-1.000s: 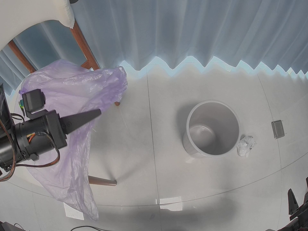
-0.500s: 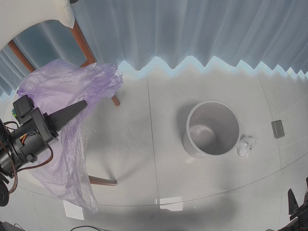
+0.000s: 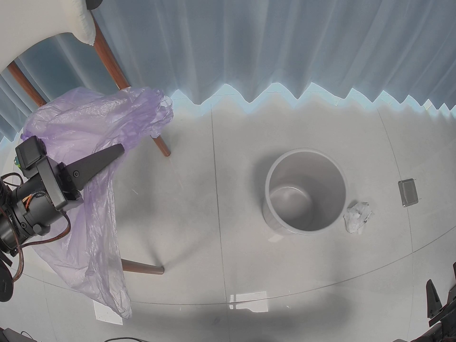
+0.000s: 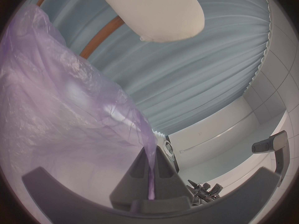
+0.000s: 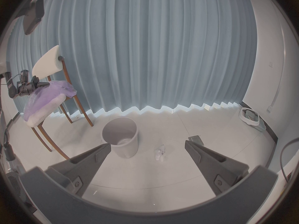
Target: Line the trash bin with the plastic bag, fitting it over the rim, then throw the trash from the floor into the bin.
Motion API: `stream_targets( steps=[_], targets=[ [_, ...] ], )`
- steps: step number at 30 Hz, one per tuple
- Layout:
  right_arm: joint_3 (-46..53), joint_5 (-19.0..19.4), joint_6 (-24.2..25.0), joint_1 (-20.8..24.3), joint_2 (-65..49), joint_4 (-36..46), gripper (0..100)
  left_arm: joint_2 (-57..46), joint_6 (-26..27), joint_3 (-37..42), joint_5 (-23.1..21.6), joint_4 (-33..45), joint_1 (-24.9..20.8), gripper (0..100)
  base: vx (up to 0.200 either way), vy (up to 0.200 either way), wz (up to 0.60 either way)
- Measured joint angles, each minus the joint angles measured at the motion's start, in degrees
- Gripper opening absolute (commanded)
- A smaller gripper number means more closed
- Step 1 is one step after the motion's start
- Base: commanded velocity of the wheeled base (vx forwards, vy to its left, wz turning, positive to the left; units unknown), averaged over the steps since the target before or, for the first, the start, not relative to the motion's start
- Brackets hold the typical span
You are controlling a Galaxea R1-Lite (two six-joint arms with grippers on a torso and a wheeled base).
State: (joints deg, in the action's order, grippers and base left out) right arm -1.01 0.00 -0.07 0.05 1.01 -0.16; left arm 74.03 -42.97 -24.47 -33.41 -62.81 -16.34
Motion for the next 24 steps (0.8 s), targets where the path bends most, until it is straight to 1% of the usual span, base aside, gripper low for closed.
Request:
stream_targets(
  steps=[8, 19, 24],
  targets=[
    [0.0, 0.0, 0.0, 0.0, 0.0, 0.0, 100, 0.5, 0.0, -0.3, -1.2, -0.4, -0.2, 0, 0.000, -0.200, 0.00],
    [0.0, 0.0, 0.0, 0.0, 0.0, 0.0, 100, 0.9, 0.3, -0.7, -5.5, -1.5, -1.0, 0, 0.000, -0.200, 0.00],
    [0.0, 0.0, 0.0, 0.0, 0.0, 0.0, 100, 1.0, 0.3, -1.2, -5.8, -1.6, -2.8, 0, 0.000, 0.000, 0.00]
  ],
)
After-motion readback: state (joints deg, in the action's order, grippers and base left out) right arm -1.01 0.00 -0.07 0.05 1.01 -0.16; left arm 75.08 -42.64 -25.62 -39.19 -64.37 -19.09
